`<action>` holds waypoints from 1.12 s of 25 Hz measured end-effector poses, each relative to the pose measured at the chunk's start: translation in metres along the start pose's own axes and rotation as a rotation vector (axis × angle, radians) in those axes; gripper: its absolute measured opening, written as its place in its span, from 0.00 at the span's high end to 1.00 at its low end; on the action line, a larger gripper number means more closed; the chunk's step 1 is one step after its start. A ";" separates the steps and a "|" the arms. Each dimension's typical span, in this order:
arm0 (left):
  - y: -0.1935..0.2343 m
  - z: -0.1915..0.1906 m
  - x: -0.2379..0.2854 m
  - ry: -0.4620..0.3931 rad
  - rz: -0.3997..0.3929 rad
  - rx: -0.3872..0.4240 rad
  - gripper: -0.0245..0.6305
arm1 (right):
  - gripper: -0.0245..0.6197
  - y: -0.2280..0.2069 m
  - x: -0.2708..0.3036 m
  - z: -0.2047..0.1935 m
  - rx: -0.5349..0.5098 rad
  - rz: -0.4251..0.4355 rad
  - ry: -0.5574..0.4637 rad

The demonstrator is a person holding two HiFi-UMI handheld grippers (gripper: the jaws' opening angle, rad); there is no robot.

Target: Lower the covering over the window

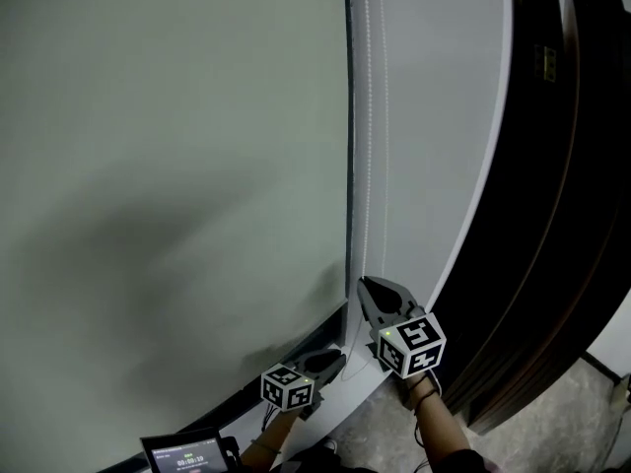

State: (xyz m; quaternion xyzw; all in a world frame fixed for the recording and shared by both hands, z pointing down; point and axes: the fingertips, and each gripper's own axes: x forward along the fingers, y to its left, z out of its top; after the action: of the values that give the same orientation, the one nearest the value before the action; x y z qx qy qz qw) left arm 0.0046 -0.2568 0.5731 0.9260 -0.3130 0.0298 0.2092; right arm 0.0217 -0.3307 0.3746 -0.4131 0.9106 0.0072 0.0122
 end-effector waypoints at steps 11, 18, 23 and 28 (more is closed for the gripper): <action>-0.065 0.245 -0.016 -0.413 -0.144 0.297 0.84 | 0.94 0.041 -0.017 -0.124 0.126 0.023 0.151; -0.111 0.347 -0.045 -0.567 -0.154 0.465 0.83 | 0.94 0.077 -0.032 -0.214 0.123 0.036 0.348; -0.130 0.383 -0.047 -0.623 -0.165 0.521 0.83 | 0.95 0.071 -0.047 -0.256 0.192 0.020 0.409; -0.128 0.362 -0.049 -0.604 -0.168 0.505 0.92 | 0.95 0.084 -0.045 -0.265 0.196 0.026 0.412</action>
State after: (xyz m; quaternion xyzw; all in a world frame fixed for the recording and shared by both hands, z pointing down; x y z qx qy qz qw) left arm 0.0140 -0.2839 0.1873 0.9376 -0.2665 -0.1850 -0.1247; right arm -0.0164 -0.2482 0.6415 -0.3910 0.8954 -0.1656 -0.1343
